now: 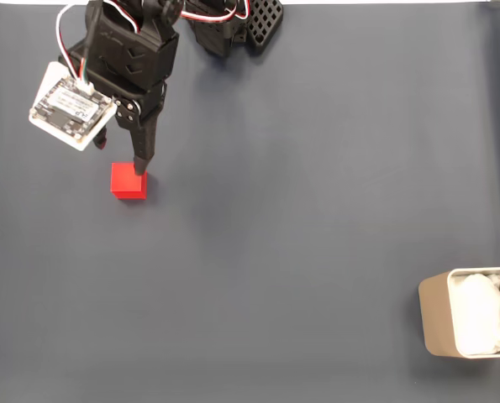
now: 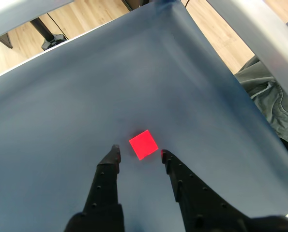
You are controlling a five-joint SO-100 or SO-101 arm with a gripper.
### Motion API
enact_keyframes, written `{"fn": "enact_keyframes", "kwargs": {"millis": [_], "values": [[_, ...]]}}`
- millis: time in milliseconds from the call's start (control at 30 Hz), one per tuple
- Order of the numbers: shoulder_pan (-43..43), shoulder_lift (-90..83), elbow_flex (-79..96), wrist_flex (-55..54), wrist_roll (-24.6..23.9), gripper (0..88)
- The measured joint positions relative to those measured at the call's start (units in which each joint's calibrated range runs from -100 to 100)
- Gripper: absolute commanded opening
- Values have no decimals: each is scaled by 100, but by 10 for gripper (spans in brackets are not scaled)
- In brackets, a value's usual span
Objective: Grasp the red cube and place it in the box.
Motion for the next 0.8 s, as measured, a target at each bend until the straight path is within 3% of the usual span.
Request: {"fn": "enact_keyframes", "kwargs": {"millis": [800], "values": [[326, 113, 1537, -1758, 88, 300]]}}
